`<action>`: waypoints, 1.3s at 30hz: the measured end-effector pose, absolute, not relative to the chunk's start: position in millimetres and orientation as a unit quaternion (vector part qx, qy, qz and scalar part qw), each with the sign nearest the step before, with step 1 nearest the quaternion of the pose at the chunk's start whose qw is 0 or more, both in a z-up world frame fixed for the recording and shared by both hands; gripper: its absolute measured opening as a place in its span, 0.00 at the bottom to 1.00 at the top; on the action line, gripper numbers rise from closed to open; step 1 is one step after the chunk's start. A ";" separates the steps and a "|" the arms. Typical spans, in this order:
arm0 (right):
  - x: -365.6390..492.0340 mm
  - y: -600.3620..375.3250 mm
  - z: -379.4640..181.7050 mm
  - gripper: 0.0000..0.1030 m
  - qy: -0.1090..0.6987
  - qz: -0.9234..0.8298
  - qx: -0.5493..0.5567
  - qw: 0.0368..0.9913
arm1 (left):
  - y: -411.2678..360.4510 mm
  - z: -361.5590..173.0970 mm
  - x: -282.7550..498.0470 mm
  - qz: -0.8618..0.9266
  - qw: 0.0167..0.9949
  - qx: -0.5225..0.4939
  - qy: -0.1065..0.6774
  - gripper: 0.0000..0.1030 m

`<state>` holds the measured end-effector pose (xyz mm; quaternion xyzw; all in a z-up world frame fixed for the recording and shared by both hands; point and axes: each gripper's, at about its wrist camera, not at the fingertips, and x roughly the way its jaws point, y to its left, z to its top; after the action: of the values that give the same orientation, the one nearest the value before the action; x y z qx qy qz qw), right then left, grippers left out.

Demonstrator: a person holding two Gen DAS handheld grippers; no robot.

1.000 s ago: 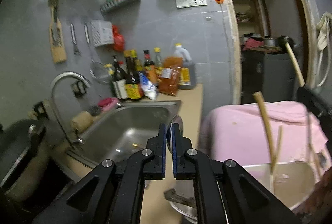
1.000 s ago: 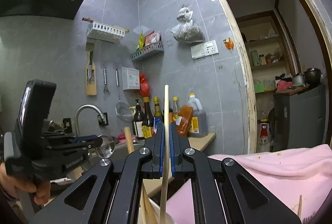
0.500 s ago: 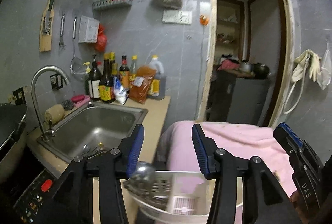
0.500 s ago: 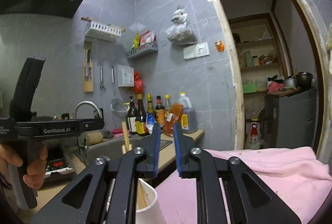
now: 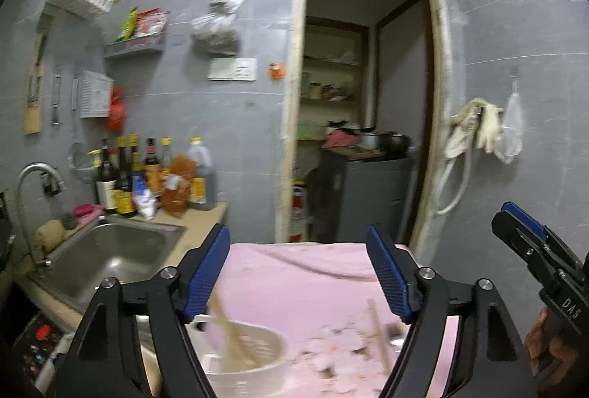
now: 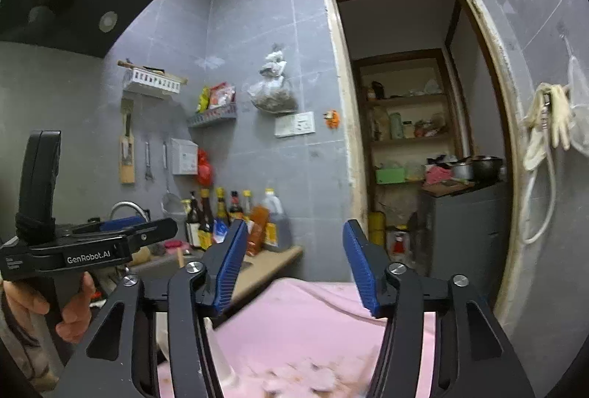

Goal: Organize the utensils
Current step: 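Open the left tool into the caddy while the right tool drops its chopstick in, then move both open tools back down to the fork and chopsticks on the cloth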

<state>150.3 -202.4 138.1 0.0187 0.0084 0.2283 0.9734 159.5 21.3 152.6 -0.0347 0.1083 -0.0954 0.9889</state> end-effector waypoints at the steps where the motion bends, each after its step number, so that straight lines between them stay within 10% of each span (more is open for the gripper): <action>1: 143.3 -215.6 144.3 0.65 0.011 0.220 0.017 0.975 | 13.1 154.5 158.0 -0.106 0.988 -0.036 0.107 0.72; 13: 98.9 -301.5 157.1 1.00 0.054 0.142 -0.022 0.988 | -67.9 125.5 177.0 -0.188 0.967 -0.021 0.173 0.83; 34: 199.9 -307.5 -10.9 1.00 0.297 0.145 0.005 0.944 | -105.3 -29.6 260.4 -0.176 0.901 0.064 0.391 0.83; 39: 217.7 -301.9 -26.7 0.83 0.341 0.162 -0.005 0.926 | -109.3 -42.0 273.0 -0.187 0.891 0.065 0.409 0.80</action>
<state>217.7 -301.9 -26.7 -0.0050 0.3409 0.1623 0.9260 273.0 -109.3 -42.0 0.0650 0.4090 -0.1867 0.8909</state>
